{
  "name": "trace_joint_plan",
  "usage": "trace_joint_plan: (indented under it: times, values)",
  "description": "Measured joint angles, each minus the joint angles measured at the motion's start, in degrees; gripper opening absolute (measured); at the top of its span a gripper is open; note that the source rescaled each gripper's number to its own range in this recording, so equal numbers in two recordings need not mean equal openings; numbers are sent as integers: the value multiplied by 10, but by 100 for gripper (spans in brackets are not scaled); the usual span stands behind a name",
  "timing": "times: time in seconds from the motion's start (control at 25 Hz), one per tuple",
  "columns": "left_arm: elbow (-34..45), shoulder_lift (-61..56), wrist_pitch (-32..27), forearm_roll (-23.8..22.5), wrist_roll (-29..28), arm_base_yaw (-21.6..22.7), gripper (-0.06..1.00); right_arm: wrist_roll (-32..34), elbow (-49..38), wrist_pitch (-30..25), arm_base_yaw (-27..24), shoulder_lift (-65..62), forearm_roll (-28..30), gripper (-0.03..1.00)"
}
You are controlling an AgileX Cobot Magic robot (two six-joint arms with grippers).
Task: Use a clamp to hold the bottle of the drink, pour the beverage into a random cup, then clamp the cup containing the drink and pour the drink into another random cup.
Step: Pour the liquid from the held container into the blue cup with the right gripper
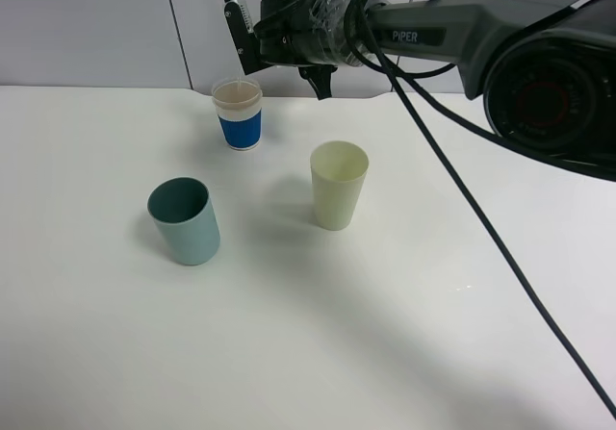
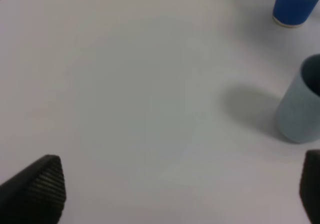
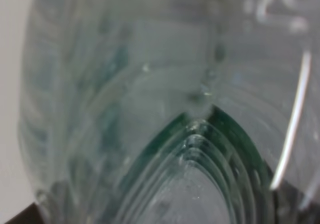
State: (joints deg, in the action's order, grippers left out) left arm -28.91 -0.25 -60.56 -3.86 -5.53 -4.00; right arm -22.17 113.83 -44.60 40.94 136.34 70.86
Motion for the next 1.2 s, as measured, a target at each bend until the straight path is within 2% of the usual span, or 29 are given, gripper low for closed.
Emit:
trace_joint_plan:
  times: [1.2]
  values:
    - [0,0,0,0,0,0,83,0,1,-30,0,22,13,0]
